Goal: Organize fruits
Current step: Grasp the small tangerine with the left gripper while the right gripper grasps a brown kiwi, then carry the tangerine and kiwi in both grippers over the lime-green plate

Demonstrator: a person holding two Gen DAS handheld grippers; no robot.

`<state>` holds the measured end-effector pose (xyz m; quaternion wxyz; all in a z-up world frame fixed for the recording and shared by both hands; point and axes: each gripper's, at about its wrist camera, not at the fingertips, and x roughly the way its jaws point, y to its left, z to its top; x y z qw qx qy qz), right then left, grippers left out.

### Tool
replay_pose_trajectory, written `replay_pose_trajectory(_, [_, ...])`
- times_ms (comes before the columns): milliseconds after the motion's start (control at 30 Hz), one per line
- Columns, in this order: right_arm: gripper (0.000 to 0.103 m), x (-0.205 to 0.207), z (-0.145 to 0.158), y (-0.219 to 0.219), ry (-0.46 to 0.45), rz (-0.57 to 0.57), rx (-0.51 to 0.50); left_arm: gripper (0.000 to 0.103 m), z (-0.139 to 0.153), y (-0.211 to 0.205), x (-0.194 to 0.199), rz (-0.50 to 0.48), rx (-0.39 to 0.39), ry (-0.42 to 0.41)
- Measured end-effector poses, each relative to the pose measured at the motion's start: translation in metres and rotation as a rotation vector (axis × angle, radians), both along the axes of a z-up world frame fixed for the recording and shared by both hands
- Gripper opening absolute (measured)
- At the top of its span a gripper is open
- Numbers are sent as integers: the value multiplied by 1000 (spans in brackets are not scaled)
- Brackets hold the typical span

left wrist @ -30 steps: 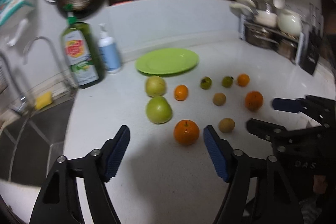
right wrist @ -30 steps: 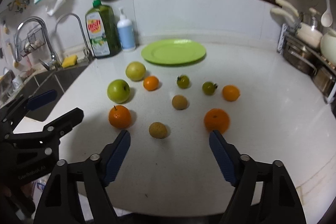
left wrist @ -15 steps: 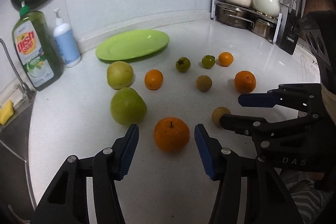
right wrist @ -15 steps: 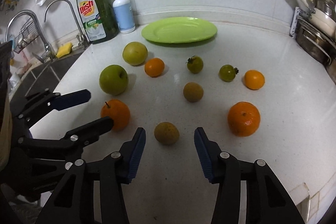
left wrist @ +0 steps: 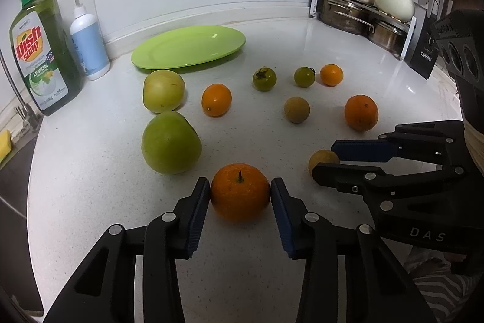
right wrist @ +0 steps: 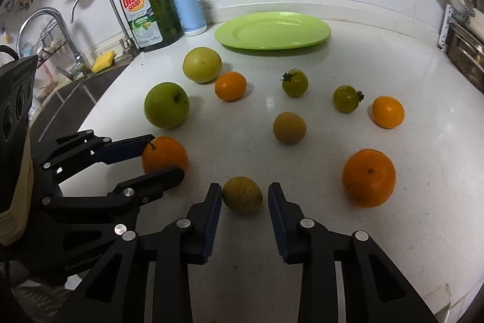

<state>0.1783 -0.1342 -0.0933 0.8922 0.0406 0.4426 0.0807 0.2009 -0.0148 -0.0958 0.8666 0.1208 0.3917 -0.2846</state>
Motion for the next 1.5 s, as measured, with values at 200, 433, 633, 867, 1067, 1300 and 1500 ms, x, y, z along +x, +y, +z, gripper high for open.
replay_pose_trajectory(200, [29,1,1,-1,1,27,4,41,2,-2,-1,25,-7,2])
replay_pose_trajectory(433, [29,3,7,-4,-16,48,1,41,15,-1,-1,51,-20,-28])
replay_pose_trajectory(633, [29,7,20,-8,-48,53,20,41,38,-2,2,81,-37,-90])
replay_pose_trajectory(867, [29,18,42,-17,-105,38,46,41,65,-9,14,106,-45,-160])
replay_pose_trajectory(1067, [29,48,72,-31,-165,32,23,41,84,-18,43,137,-31,-218])
replay_pose_trajectory(1300, [29,107,97,-50,-190,13,-1,41,100,-27,97,138,-47,-214])
replay_pose_trajectory(1500, [29,163,95,-54,-133,14,-15,41,97,-37,151,133,-22,-168])
